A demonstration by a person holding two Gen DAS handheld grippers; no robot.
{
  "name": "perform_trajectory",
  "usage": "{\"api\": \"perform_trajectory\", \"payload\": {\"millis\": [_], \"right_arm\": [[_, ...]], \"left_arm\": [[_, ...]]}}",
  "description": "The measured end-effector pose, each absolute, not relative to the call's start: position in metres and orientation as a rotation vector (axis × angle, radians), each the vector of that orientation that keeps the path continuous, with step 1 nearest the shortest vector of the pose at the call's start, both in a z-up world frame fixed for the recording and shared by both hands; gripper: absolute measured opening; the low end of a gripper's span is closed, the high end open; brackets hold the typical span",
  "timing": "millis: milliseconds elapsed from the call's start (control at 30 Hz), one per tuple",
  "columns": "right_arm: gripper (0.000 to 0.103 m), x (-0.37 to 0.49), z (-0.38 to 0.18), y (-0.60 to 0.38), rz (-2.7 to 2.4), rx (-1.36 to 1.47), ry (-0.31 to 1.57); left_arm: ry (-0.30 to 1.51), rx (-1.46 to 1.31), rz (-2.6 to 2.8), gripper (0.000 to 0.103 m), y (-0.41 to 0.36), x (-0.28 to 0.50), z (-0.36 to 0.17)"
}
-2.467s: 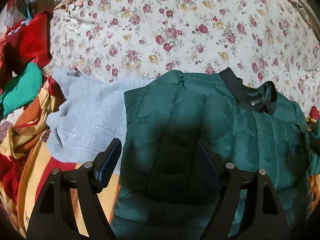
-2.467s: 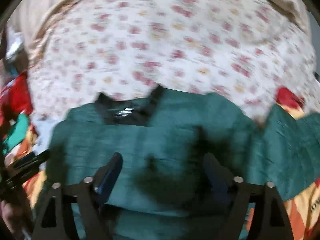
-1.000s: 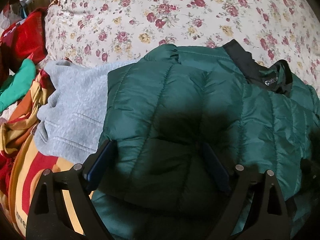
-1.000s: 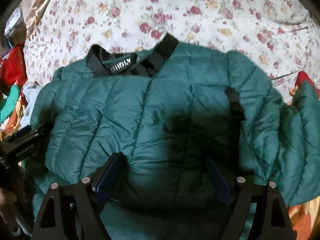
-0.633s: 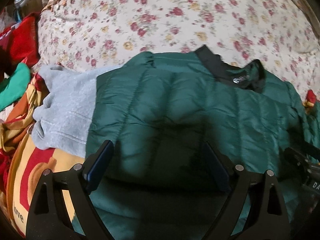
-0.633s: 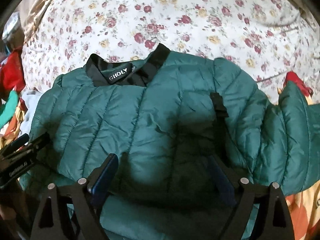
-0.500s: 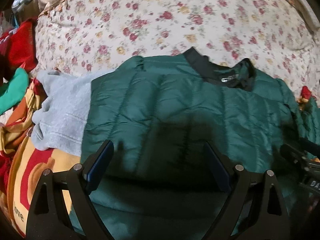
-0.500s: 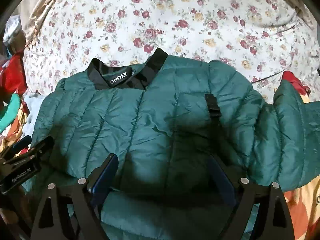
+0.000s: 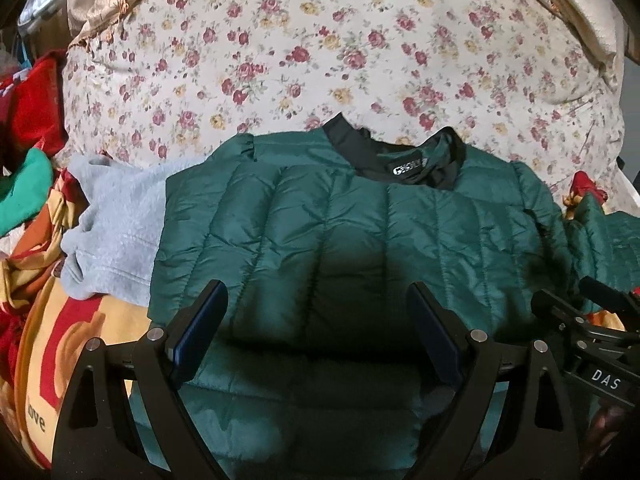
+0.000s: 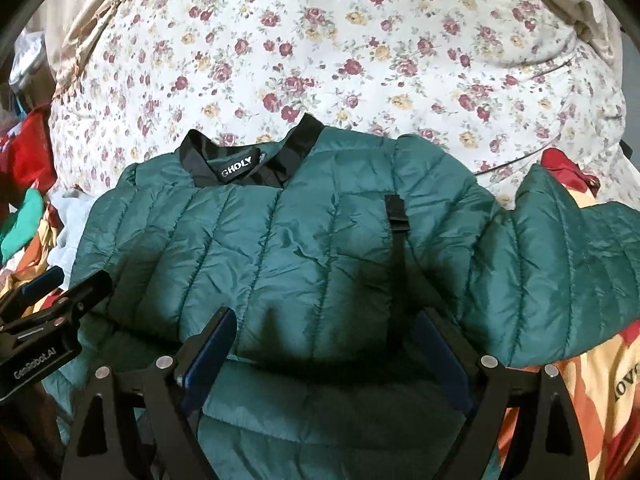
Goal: Fold large clothes
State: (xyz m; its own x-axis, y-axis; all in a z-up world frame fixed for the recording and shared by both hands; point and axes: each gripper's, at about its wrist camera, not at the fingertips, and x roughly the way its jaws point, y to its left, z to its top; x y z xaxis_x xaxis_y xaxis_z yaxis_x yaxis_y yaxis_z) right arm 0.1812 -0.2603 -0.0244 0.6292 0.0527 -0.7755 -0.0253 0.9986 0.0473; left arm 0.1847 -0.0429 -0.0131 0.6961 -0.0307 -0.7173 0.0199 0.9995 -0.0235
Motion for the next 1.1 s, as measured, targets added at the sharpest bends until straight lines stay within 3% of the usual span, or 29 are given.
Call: {"api": "perform_trajectory", "payload": {"millis": [467, 1100], "right_arm": [[0.089, 0.159, -0.006, -0.301, -0.020, 0.018, 0.861], [0.089, 0.160, 0.009, -0.442, -0.268, 0.079, 0.834]], "left_arm": [[0.822, -0.035, -0.094, 0.091, -0.069, 0.162, 0.000], [0.849, -0.093, -0.120, 0.091, -0.074, 0.178, 0.002]]}}
